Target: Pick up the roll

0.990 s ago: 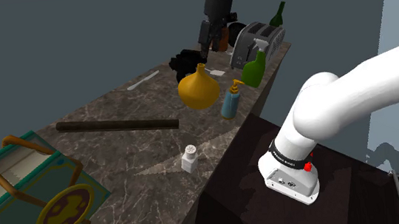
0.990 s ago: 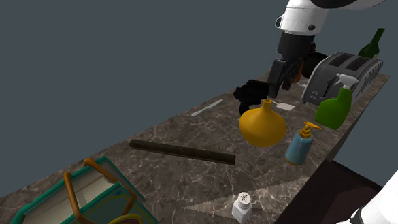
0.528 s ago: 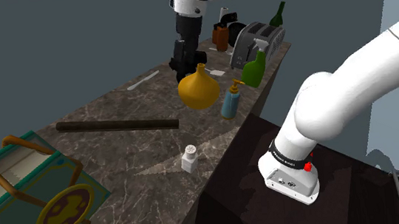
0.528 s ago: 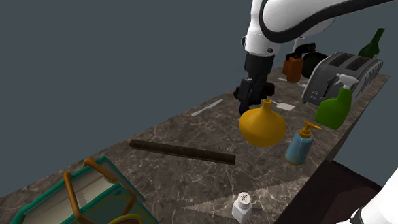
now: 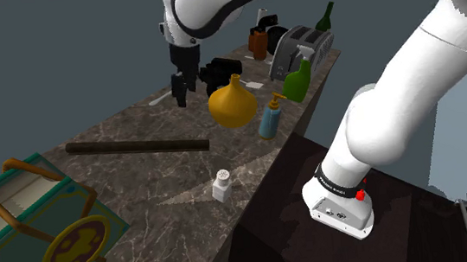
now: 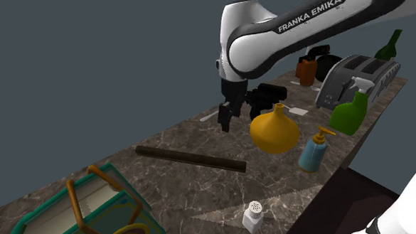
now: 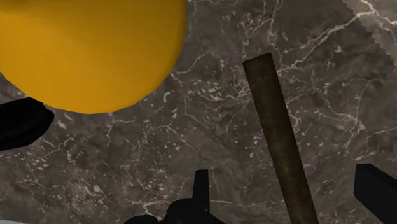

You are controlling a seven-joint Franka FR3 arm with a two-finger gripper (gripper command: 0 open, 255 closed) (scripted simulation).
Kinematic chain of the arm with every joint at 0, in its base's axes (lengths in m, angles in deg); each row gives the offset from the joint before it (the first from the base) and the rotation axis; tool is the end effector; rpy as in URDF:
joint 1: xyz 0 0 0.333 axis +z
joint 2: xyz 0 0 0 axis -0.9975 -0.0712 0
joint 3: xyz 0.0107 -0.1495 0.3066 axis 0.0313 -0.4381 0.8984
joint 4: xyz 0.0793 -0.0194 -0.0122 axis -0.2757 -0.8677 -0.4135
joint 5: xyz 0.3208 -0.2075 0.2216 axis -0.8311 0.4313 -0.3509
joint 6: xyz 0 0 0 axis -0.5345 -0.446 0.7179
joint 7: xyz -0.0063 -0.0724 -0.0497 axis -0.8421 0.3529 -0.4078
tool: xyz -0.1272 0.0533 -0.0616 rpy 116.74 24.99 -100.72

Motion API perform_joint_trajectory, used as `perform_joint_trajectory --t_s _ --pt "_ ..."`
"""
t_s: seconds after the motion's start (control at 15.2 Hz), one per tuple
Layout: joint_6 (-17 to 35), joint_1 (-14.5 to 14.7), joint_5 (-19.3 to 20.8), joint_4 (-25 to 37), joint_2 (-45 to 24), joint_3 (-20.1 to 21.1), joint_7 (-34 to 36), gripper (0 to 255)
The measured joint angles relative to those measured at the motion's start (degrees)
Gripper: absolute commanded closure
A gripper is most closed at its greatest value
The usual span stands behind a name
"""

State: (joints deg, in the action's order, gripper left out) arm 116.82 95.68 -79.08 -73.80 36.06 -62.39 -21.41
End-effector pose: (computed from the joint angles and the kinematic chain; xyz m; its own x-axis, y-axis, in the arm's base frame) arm 0.4982 0.1630 0.3742 0.8919 0.4521 0.0128 0.4522 -0.8918 -0.0158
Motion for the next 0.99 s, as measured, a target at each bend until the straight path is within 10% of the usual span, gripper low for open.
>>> perform_joint_trajectory --t_s 0.99 --pt "8.56 7.31 14.21 19.63 -29.75 4.59 4.66 0"
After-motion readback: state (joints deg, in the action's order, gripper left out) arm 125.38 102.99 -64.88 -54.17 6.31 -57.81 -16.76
